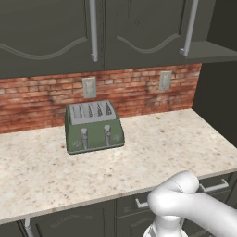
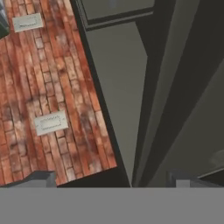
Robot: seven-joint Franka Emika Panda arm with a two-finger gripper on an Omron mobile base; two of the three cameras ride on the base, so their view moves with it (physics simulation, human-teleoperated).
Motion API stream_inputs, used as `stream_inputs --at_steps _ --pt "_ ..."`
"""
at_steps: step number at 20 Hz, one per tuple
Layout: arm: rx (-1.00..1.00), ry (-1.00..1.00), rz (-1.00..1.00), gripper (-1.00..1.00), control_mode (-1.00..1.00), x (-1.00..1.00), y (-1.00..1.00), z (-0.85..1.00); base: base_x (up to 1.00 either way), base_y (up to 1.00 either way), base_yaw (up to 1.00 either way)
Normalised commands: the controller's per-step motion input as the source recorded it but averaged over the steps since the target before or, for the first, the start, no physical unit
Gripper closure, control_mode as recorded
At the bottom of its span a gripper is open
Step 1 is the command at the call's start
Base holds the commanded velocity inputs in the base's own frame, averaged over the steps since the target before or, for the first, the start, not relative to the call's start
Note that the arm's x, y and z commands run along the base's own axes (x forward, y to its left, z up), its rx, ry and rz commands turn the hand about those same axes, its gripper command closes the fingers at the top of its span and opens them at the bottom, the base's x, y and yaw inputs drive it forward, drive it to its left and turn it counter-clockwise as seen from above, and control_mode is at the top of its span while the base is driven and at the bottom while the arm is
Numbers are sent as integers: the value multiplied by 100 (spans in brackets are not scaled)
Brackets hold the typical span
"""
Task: Close all open cabinet doors.
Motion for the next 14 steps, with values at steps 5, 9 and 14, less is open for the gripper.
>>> stream_inputs --at_steps 5,9,14 --pt "0 0 0 -100 -100 0 15 0 0 0 0" --pt "0 -2 0 -100 -100 0 31 0 0 0 0" --pt "0 -8 0 -100 -100 -2 43 5 0 0 0"
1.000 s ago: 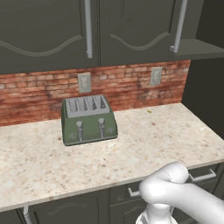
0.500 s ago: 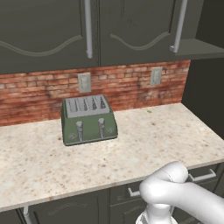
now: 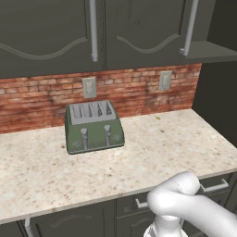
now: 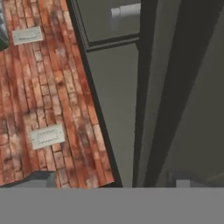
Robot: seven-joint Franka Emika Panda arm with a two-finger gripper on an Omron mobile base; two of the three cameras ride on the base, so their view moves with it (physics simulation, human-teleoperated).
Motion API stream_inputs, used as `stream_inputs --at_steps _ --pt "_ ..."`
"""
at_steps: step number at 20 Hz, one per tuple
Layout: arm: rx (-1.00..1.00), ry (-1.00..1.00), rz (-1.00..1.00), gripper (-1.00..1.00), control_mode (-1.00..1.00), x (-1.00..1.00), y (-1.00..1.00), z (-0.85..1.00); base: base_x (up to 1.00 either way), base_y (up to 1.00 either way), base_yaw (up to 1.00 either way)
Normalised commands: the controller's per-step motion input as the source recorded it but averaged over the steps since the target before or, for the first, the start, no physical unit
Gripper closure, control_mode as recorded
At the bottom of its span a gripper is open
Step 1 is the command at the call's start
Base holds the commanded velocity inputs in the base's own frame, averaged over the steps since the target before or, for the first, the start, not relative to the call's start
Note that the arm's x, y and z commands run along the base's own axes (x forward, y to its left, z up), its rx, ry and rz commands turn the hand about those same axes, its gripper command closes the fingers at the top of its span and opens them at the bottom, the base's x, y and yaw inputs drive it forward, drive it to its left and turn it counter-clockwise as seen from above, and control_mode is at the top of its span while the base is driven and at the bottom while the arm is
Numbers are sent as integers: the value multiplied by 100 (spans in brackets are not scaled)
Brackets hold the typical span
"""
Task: Close all open cabinet doors.
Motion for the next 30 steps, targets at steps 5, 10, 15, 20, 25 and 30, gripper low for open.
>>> stream_inputs --at_steps 5,10,15,20,25,30 --pt "0 -13 0 -100 -100 -1 55 20 0 0 0" --pt "-1 -16 9 -100 -100 0 67 39 0 0 0" --pt "-4 -11 19 -100 -100 10 79 28 0 0 0" --pt "-7 -6 25 -100 -100 16 83 19 0 0 0" --pt "-4 0 29 -100 -100 39 65 16 0 0 0" --pt "-6 0 29 -100 -100 52 65 12 0 0 0"
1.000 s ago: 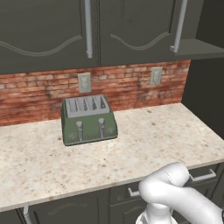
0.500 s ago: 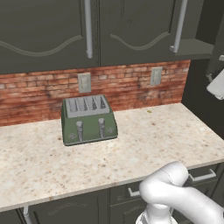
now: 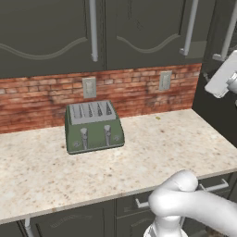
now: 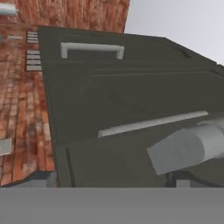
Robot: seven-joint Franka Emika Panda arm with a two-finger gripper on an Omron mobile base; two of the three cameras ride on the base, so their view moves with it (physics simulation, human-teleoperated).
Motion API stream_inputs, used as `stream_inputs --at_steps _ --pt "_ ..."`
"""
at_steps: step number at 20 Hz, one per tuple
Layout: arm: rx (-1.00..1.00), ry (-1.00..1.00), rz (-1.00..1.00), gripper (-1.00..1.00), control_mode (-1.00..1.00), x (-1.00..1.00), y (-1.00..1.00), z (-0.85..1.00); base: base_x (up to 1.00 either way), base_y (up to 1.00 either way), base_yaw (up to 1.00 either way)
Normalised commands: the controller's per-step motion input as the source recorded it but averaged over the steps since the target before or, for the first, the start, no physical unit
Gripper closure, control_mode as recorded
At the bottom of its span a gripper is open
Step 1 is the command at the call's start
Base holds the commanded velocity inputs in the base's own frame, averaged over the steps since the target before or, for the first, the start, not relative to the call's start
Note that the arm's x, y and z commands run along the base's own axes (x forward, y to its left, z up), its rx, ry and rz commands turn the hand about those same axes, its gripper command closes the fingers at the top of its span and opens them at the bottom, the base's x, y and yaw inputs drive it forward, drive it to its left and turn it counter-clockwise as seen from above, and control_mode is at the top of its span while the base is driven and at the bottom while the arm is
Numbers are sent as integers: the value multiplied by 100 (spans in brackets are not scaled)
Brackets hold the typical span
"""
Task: Close all open cabinet doors.
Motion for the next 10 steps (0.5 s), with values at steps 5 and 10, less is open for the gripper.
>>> stream_inputs --at_steps 5,10 --pt "-11 0 20 -100 -100 44 82 2 0 0 0" --pt "-23 0 -5 -100 -100 23 91 0 0 0 0"
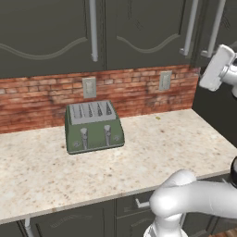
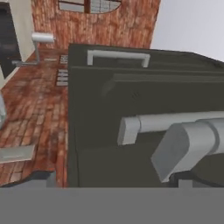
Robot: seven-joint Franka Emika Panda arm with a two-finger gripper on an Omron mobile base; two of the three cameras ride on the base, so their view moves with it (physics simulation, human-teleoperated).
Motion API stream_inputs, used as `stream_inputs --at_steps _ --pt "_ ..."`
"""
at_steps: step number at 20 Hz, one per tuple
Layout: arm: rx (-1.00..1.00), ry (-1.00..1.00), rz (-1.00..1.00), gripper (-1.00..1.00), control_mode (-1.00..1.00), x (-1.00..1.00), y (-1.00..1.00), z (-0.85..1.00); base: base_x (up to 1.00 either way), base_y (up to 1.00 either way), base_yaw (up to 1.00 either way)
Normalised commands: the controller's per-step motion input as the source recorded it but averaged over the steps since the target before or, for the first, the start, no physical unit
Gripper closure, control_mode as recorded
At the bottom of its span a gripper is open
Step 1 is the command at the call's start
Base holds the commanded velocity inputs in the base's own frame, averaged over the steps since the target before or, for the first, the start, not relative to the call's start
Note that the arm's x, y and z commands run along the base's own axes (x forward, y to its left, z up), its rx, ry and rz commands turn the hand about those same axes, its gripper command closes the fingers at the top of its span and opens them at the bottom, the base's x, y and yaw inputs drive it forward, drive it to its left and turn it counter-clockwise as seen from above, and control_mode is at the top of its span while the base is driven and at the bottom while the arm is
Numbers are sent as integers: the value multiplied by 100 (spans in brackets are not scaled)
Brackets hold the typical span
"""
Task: Close all open cabinet doors.
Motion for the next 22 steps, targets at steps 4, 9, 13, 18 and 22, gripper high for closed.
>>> stream_inputs --at_steps 4,9,13,18,22 --pt "-29 0 -28 -100 -100 23 96 0 0 0 0" --pt "-26 4 -30 -100 -100 61 87 0 0 0 0" --pt "-22 4 -28 -100 -100 65 83 -1 0 0 0" --pt "-11 15 -20 -100 -100 80 50 0 0 0 0" --pt "-10 15 -15 -100 -100 94 70 -21 0 0 0"
